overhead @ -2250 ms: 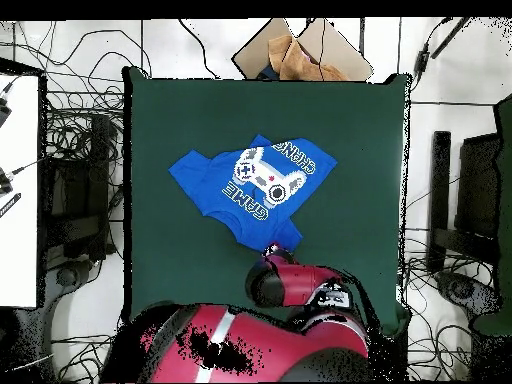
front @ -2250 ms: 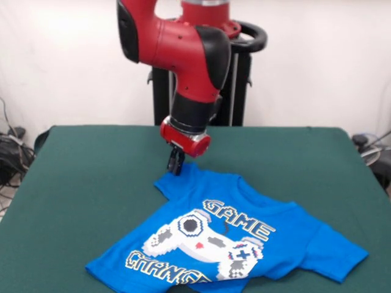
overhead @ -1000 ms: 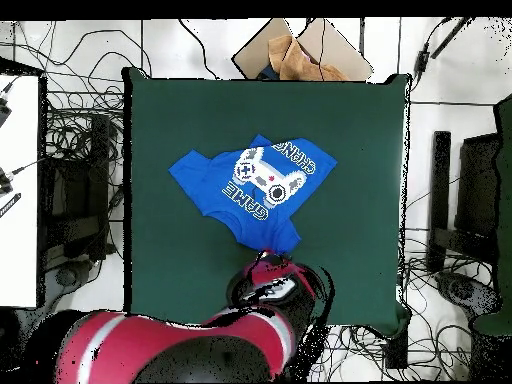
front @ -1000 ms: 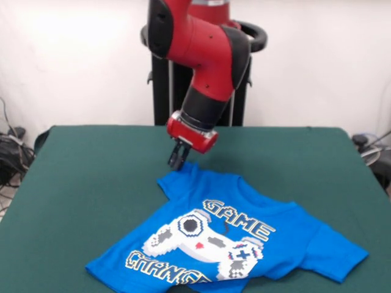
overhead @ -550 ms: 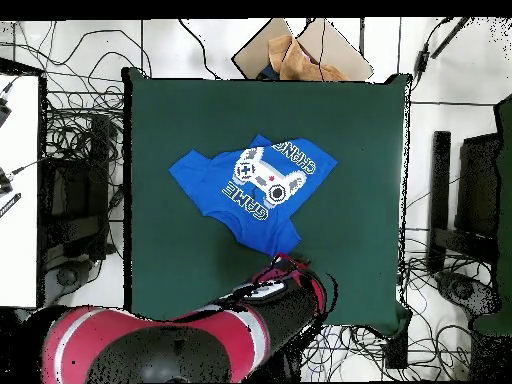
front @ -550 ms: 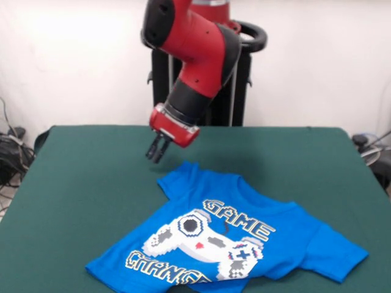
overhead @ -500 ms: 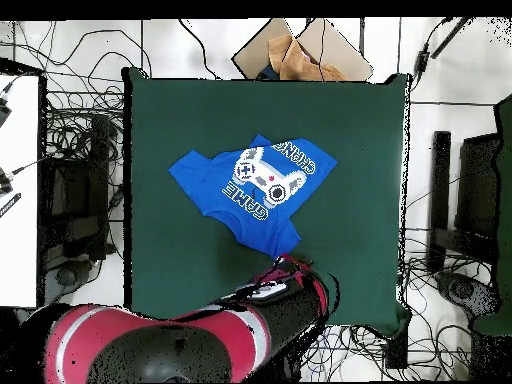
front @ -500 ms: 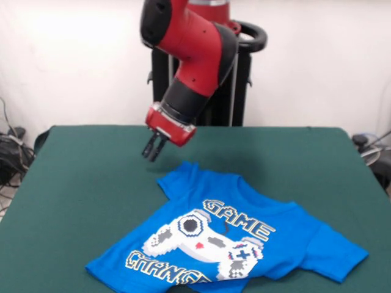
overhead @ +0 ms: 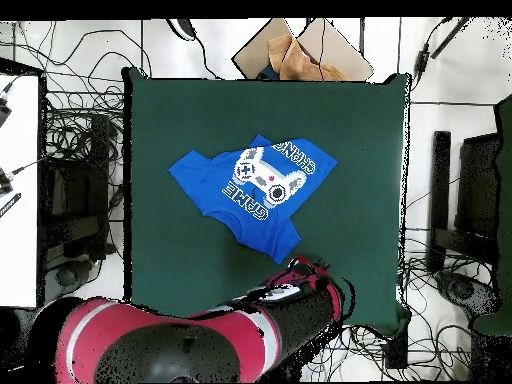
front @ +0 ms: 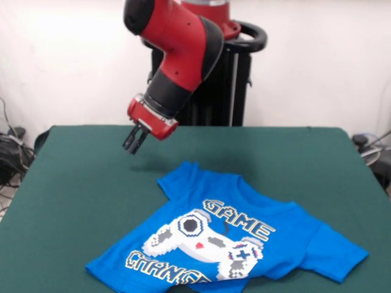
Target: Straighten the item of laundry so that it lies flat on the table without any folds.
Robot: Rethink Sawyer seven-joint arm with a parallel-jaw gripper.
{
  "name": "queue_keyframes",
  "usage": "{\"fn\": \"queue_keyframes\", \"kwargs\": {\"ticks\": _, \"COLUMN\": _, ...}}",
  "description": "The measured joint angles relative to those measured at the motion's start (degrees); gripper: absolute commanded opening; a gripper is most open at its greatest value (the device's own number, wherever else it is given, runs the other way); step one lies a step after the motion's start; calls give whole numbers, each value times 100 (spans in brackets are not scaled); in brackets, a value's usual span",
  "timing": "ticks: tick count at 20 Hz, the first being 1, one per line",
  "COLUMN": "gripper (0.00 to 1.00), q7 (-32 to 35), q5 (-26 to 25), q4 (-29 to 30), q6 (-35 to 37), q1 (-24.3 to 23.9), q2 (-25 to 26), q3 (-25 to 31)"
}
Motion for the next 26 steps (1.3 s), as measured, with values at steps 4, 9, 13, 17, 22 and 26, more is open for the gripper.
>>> {"fn": "queue_keyframes", "kwargs": {"ticks": 4, "gripper": 0, "q7": 0, "q5": -176, "q4": -6, "q6": 1, "q1": -205, "q2": -147, "q3": 97}}
{"fn": "queue_keyframes", "kwargs": {"ticks": 9, "gripper": 0, "q7": 0, "q5": -872, "q4": -3, "q6": 200, "q1": -974, "q2": -902, "q3": 704}}
{"fn": "queue_keyframes", "kwargs": {"ticks": 13, "gripper": 0, "q7": 1, "q5": -1155, "q4": 0, "q6": 574, "q1": -1451, "q2": -1430, "q3": 1161}}
{"fn": "queue_keyframes", "kwargs": {"ticks": 17, "gripper": 0, "q7": 0, "q5": -1236, "q4": 2, "q6": 1096, "q1": -1759, "q2": -1917, "q3": 1622}}
{"fn": "queue_keyframes", "kwargs": {"ticks": 22, "gripper": 0, "q7": 0, "q5": -1238, "q4": 4, "q6": 1501, "q1": -1811, "q2": -2257, "q3": 2058}}
{"fn": "queue_keyframes", "kwargs": {"ticks": 26, "gripper": 0, "q7": 0, "q5": -1237, "q4": 7, "q6": 1756, "q1": -1862, "q2": -2464, "q3": 2505}}
